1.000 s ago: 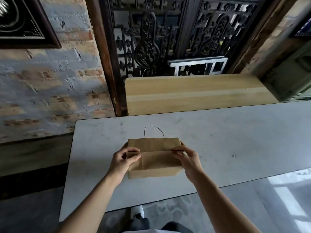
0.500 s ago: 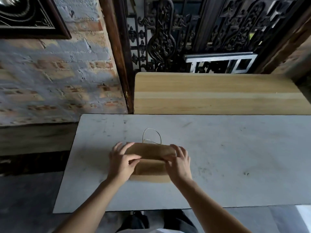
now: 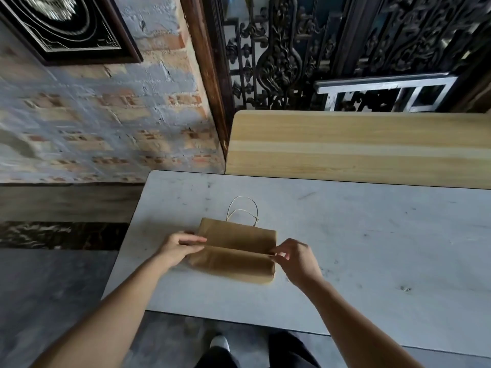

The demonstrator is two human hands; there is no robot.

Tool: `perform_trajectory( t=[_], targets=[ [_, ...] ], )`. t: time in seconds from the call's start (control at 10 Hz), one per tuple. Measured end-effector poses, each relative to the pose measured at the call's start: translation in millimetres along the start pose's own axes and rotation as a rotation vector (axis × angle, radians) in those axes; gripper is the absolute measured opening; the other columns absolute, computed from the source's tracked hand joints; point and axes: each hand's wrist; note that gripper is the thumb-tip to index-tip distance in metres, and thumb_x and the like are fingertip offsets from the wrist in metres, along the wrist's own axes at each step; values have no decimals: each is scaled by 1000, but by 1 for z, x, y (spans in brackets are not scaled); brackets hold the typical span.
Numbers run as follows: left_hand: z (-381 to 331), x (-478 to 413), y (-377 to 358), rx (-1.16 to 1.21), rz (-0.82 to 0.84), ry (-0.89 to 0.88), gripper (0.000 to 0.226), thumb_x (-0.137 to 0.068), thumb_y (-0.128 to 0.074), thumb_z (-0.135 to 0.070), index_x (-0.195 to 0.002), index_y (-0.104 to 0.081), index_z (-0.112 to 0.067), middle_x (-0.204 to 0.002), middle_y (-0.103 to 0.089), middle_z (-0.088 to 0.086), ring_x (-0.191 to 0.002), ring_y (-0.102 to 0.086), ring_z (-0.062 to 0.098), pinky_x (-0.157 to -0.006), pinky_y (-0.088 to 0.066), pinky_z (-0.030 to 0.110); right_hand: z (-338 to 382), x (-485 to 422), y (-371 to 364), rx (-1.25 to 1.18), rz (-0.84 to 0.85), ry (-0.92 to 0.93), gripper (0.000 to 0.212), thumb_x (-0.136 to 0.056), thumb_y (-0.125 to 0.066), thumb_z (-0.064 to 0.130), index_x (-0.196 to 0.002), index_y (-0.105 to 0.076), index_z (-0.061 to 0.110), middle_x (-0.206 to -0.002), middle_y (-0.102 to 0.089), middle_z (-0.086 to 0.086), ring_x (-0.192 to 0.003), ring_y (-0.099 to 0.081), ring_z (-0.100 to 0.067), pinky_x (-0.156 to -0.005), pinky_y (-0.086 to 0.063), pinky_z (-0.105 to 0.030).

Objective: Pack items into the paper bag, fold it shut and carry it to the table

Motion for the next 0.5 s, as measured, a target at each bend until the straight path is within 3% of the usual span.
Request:
perform_trajectory(
  t=[0.1,0.2,0.3,0.4,0.5],
  targets=[
    [5,3,6,334,200,250,24,-86,-66,-4,-102,-77,-19,-89,-76,1,-64,-71,12,-52,-51,22,4,5,-6,-37,-33,-86,9,-75,-73,35,-84,-75,36,-75,-59,16,-74,-62,-10,-64,-48,-22],
    [5,5,3,286,219,197,33,-91,-56,-2,-88,-77,-27,-85,-68,3,-59,-61,15,-55,-49,23,13,18,-9,53,-79,-119,20,-82,-58,33,-94,-72,40,-86,-62,10,-80,-63,-16,-65,-51,-25],
    [1,12,-2,-117,62,-115,43,-91,-49,0,-87,-78,-31,-87,-68,5,-67,-58,18,-65,-49,24,31,36,-12,186,-96,-134,40,-82,-44,26,-112,-65,41,-104,-61,4,-92,-63,-22,-70,-52,-29],
    [-11,26,5,-655,-72,-414,33,-94,-51,-17,-113,-72,-34,-118,-61,4,-108,-59,24,-97,-47,30,55,48,-9,393,-55,-143,50,-78,-44,19,-123,-57,39,-112,-55,-1,-105,-56,-27,-78,-51,-35],
    [-32,49,21,-1019,160,-377,40,-93,-51,-28,-132,-57,-32,-131,-57,2,-114,-57,23,-100,-46,38,83,59,-3,597,92,-160,51,-79,-53,16,-128,-51,31,-123,-43,-5,-117,-41,-32,-83,-48,-43]
  ],
)
Point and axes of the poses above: each hand's wrist, its own x-axis away from the middle knuckle, its own y-axis out of the back of the hand, z = x × y
